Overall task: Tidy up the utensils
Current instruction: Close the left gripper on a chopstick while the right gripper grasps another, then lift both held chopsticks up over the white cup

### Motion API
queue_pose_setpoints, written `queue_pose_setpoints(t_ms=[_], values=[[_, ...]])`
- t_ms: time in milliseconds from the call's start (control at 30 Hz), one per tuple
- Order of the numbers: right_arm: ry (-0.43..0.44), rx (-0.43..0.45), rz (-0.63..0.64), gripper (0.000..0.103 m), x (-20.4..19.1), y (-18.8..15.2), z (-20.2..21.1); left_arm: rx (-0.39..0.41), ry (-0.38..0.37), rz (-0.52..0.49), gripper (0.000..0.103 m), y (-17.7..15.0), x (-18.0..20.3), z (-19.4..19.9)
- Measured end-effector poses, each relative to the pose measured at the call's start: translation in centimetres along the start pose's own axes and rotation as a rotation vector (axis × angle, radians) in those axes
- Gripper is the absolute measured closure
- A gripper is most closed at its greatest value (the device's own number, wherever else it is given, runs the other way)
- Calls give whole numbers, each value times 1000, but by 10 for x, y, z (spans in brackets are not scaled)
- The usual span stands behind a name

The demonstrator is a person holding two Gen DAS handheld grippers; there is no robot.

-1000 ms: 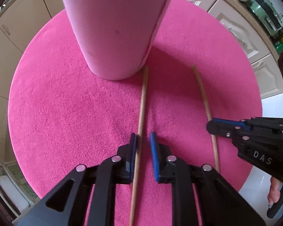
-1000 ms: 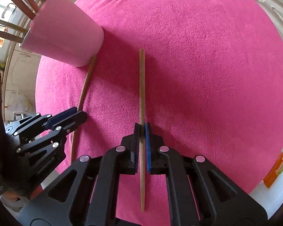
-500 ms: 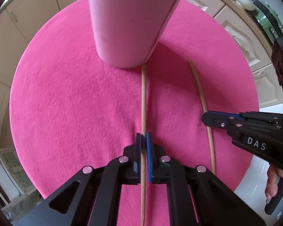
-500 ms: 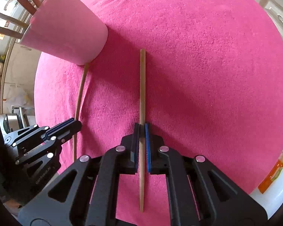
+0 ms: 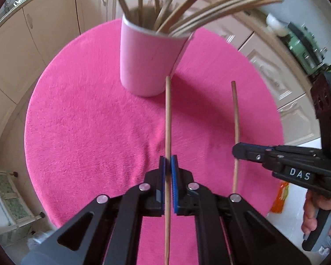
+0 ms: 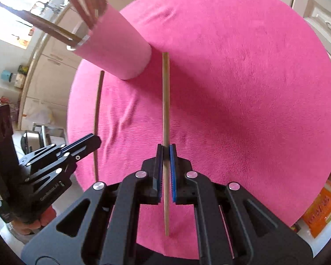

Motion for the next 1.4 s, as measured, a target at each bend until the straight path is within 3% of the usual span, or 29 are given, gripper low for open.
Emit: queue_pose_setpoints(t_ms=[400, 733, 1033, 1267, 1400], values=[[103, 133, 108, 97, -32, -7, 63, 275, -24, -24, 98, 17, 12, 78], [134, 253, 190, 97, -78, -3, 102, 445, -30, -46, 98, 28, 1, 128], [89, 406, 237, 97, -125, 30, 138, 657, -9, -38, 98, 98, -18, 163], [37, 474, 216, 97, -137, 53, 148, 767, 4, -62, 98, 149, -28, 171], [23, 492, 196, 97, -141, 64, 147, 793, 17, -81, 98, 168, -32, 162]])
Point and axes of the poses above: each gripper's, at about its wrist camera, not at the fingertips, and z roughly against the way its jaws point, x to its right, y to its top, the point moved 5 cm from there along -z, roughly the way its jaws point, and after that the axes turned 11 degrees about -z, right-handed, at the moved point
